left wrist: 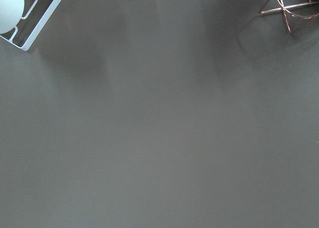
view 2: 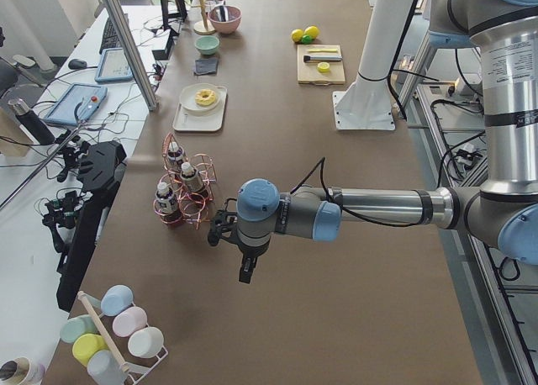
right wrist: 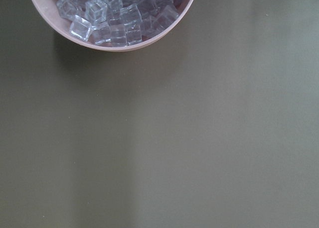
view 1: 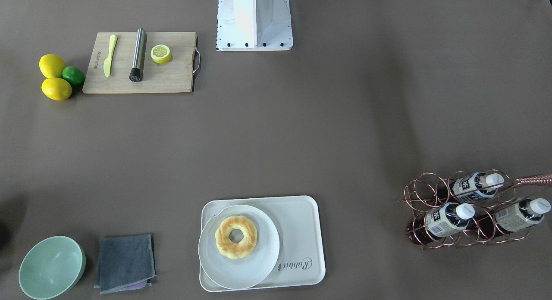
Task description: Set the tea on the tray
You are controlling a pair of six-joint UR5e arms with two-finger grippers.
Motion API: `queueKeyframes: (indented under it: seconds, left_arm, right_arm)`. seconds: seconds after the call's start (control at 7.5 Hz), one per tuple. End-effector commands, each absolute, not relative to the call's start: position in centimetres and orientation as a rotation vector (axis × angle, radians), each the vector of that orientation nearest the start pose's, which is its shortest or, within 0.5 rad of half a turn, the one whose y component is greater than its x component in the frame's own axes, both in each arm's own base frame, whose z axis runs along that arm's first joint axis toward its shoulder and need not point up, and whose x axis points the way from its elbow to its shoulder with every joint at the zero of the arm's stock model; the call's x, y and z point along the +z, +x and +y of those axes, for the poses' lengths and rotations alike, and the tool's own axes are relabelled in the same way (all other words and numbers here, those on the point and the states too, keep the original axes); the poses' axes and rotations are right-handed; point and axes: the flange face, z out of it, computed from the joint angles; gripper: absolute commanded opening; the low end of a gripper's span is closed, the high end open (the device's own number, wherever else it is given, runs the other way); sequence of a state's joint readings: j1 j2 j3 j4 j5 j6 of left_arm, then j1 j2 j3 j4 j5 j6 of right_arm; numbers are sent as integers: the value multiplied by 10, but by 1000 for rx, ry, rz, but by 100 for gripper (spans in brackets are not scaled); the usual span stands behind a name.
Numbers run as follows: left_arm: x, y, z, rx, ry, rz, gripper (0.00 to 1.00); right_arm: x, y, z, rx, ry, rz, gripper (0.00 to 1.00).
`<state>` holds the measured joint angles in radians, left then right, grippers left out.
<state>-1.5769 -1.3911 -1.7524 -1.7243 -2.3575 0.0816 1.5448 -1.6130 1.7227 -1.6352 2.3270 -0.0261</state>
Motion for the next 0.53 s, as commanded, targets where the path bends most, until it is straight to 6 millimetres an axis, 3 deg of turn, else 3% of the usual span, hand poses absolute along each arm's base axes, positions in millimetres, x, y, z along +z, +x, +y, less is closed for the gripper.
queueKeyframes:
  seconds: [0.0,0.27,0.4]
  left_arm:
    - [637,-64,-431,145,219,803,98]
    - [632,-60,-436,169,263,839,98]
    - [620,-60,-456,163,287,840,98]
  right_arm:
    - [613,53,-475,-66,41,-756,100]
    - [611,52,-475,-68,47,-761,100]
    - [602,51,-482,-75,62,-773,100]
